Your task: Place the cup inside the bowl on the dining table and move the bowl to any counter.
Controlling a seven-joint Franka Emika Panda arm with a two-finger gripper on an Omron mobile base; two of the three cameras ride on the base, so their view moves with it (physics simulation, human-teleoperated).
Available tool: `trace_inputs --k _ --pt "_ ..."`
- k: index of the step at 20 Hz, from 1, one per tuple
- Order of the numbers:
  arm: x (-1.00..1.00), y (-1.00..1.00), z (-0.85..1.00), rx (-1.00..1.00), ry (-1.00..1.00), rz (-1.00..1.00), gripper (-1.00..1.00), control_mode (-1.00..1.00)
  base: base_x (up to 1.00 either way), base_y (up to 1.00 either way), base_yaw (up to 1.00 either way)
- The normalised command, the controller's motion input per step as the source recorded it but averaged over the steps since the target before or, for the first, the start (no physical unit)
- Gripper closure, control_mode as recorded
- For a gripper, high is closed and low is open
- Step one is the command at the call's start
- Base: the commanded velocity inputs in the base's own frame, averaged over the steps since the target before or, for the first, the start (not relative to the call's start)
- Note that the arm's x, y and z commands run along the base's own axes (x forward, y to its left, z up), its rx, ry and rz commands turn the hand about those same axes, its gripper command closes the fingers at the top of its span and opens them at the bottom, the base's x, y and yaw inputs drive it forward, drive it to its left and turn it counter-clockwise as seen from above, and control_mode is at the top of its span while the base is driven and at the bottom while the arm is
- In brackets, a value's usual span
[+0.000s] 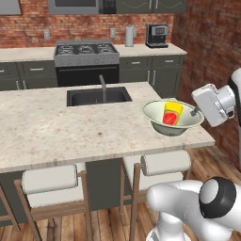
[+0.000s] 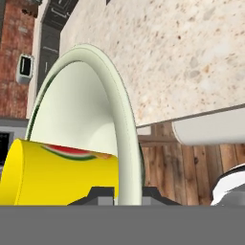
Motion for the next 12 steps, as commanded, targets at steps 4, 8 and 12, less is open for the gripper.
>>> trace_inputs --k 4,8,12 --pt "-0.02 0.00 0.00 0.00 0.00 0.00 1.00 -1.00 0.00 0.00 0.00" --pt "0.00 0.00 0.00 0.00 0.00 0.00 1.00 -1.00 0.00 0.00 0.00" --pt "0.00 0.00 0.00 0.00 0.00 0.00 1.00 -1.00 0.00 0.00 0.00"
